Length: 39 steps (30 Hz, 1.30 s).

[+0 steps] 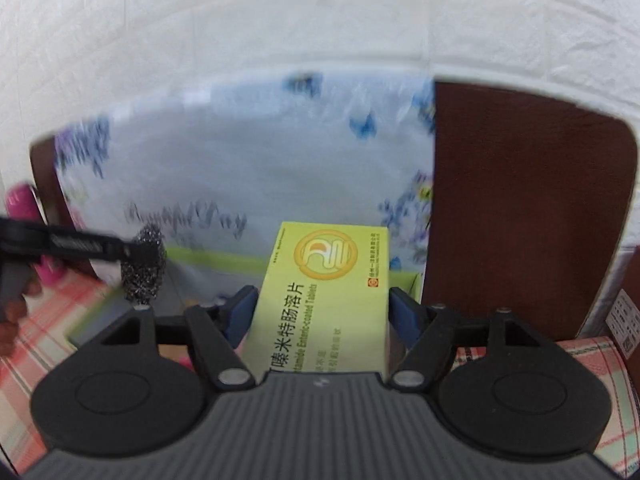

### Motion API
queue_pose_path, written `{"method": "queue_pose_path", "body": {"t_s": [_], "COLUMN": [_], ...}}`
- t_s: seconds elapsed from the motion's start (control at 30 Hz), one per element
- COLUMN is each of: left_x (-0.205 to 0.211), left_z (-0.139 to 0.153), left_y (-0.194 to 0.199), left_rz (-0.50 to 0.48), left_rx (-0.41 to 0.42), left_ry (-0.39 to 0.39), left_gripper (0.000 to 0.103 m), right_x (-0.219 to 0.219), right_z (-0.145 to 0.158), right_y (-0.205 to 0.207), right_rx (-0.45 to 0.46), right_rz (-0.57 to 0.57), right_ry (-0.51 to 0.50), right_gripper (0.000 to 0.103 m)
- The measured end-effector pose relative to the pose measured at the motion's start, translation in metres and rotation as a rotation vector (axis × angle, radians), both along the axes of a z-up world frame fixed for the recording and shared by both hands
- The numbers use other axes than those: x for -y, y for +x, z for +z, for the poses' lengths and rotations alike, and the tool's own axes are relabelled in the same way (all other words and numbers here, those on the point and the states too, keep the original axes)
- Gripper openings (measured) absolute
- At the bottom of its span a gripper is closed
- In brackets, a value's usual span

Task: Organize objects
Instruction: 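Carry the scrubber and yellow-green box into the lime-green box and release, then move both tools back over the remaining items on the table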

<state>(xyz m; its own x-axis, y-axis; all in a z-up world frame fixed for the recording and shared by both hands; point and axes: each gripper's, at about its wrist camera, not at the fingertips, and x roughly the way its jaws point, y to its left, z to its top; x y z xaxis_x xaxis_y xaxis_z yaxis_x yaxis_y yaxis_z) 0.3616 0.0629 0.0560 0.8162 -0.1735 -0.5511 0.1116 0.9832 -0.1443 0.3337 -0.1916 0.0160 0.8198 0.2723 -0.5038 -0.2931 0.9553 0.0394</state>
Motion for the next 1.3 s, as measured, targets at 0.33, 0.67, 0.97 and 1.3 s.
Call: {"method": "queue_pose_path", "body": {"t_s": [0.33,0.67,0.97,1.3], "left_x": [-0.005,0.021,0.047,0.06], "left_z": [-0.012,0.028,0.022,-0.022], "left_y": [-0.05,-0.122,-0.211,-0.247], "left_rz": [0.017,-0.018,-0.037,0.016], "left_rx": [-0.002,0.017,0.053,-0.047], "left_ry": [-0.073,-0.071,0.002,0.068], "left_gripper": [0.082,0.082,0.088,0.088], "right_x": [-0.002,0.022,0.05,0.064], "right_z": [-0.023,0.037,0.034,-0.013], "right_y": [-0.031,-0.113,-0.2,-0.247], "right_rx": [0.062,0.137,0.131,0.013], "right_rz": [0.026,0.006,-0.041,-0.129], "right_ry": [-0.102,-0.014,0.052,0.062], "right_gripper": [0.103,0.103,0.103,0.103]}}
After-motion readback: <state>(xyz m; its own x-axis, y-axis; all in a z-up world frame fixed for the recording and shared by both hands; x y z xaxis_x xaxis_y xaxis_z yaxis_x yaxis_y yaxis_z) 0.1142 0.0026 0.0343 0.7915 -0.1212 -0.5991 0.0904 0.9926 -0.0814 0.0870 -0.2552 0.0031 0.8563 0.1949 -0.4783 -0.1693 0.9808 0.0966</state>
